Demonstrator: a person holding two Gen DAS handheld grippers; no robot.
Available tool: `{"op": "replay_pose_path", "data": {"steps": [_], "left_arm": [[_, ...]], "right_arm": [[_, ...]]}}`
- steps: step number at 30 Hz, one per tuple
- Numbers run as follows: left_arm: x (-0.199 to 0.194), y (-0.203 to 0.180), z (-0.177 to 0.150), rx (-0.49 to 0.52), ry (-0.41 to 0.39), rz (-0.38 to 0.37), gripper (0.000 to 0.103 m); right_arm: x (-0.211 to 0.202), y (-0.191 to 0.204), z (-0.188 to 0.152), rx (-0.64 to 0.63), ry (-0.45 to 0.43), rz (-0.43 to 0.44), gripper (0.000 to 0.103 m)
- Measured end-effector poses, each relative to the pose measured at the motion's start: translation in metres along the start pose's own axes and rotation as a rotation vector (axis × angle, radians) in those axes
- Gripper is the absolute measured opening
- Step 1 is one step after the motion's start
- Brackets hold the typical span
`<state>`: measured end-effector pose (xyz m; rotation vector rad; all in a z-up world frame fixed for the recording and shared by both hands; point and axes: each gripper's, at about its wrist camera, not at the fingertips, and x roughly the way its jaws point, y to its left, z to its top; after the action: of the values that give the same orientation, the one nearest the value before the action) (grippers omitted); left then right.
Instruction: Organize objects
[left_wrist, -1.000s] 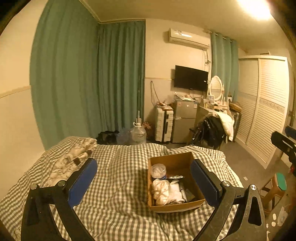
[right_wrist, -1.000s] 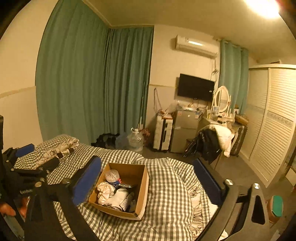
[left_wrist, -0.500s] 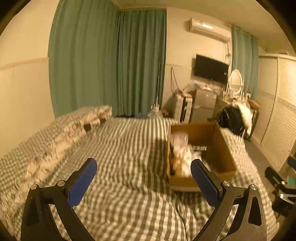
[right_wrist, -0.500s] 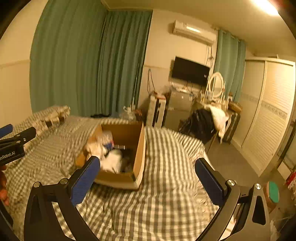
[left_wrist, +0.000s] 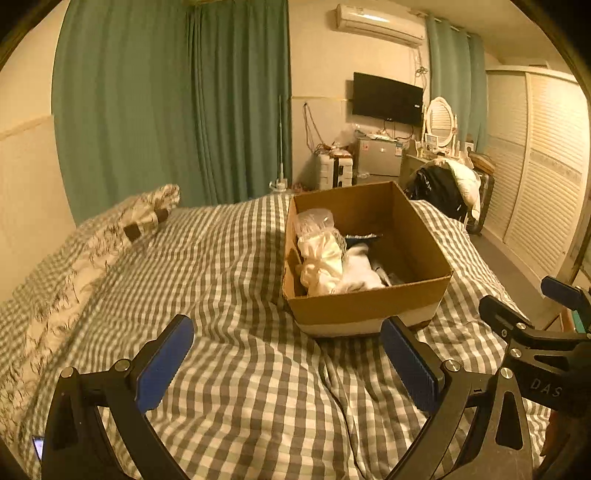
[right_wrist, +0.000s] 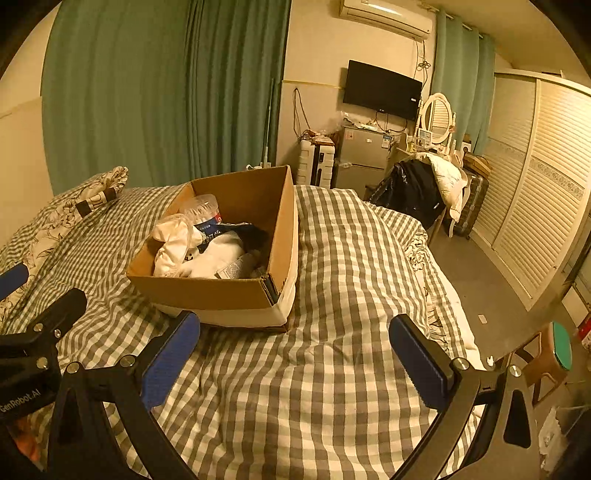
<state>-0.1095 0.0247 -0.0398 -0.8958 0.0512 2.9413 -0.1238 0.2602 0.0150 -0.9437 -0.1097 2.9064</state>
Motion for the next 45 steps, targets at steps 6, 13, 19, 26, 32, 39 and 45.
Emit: {"op": "replay_pose_path", "data": {"steps": [6,13,19,26,32,39,45], "left_arm": [[0.002,0.004,0.0,-0.012,0.015,0.008,0.103],[0.004,0.008,0.0,-0.035,0.029,0.007,0.103],[0.005,0.011,0.0,-0.046,0.032,0.006,0.103],[0.003,0.012,0.001,-0.049,0.035,0.009,0.103],[0.003,0.012,0.001,-0.055,0.039,0.01,0.103],[0.002,0.012,0.001,-0.061,0.036,0.012,0.103],[0.0,0.011,0.0,-0.059,0.036,0.014,0.103]], "right_arm": [[-0.002,0.001,-0.001,-0.01,0.004,-0.006,0.103],[-0.006,0.002,0.001,-0.024,-0.011,-0.017,0.103],[-0.008,0.001,0.002,-0.024,-0.019,-0.025,0.103],[-0.011,0.003,0.002,-0.035,-0.024,-0.026,0.103],[-0.012,0.002,0.002,-0.035,-0.028,-0.027,0.103],[-0.015,0.002,0.003,-0.037,-0.034,-0.027,0.103],[-0.016,0.002,0.003,-0.039,-0.035,-0.026,0.103]]}}
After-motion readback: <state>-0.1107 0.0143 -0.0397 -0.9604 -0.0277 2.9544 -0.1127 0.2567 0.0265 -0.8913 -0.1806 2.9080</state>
